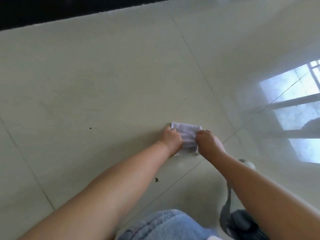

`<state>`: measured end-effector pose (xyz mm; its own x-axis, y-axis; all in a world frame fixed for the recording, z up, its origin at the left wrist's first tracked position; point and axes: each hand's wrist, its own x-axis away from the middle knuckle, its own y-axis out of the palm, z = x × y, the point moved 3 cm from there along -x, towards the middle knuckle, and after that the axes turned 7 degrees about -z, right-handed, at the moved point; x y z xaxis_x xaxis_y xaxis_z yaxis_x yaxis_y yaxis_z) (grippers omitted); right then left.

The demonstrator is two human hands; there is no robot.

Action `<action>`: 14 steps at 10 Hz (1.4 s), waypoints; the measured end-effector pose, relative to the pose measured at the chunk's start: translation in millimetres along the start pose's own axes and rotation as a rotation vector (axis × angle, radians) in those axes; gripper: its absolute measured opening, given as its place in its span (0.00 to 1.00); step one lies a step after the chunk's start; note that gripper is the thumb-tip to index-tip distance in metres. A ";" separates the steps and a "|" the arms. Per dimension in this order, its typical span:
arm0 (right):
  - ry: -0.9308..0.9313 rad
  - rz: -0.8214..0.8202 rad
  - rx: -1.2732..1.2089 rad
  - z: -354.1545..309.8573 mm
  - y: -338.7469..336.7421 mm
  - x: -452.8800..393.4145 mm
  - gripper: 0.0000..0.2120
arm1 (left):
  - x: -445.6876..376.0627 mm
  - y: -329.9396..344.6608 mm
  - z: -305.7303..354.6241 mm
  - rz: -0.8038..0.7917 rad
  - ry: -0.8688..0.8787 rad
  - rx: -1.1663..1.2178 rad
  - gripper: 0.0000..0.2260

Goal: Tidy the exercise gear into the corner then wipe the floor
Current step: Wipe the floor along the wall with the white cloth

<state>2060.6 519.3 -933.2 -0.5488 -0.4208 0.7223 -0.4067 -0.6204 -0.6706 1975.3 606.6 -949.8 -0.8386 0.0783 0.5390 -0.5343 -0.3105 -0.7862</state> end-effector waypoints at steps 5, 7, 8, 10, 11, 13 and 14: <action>-0.233 0.326 -0.069 -8.7 -135.0 -181.2 0.16 | -100.2 -103.8 -115.8 0.042 -0.455 -0.079 0.17; -0.815 0.294 0.075 -87.3 -157.0 -190.9 0.22 | -39.3 -77.7 -169.0 0.122 -0.813 0.146 0.19; -1.070 0.339 0.088 -74.4 -119.0 -166.6 0.19 | -22.2 -50.7 -144.9 0.289 -0.650 0.138 0.26; -1.035 0.296 0.158 19.7 -64.1 -128.7 0.26 | -51.1 -21.7 -47.4 0.136 -0.538 -0.030 0.20; -0.874 0.402 0.085 59.5 -75.5 -157.5 0.25 | -99.5 -36.2 -36.3 0.268 -0.425 -0.015 0.22; -0.675 0.546 0.113 60.9 -152.1 -216.4 0.20 | -163.9 -109.4 -89.0 0.165 -0.610 0.026 0.21; -0.713 0.482 -0.087 7.6 -177.3 -229.2 0.11 | -134.8 -123.6 -126.2 0.198 -0.719 0.044 0.18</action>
<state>2264.1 720.7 -978.5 -0.0981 -0.9579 0.2699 -0.3179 -0.2268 -0.9206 2141.0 754.1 -963.5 -0.6343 -0.6173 0.4654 -0.3631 -0.2937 -0.8843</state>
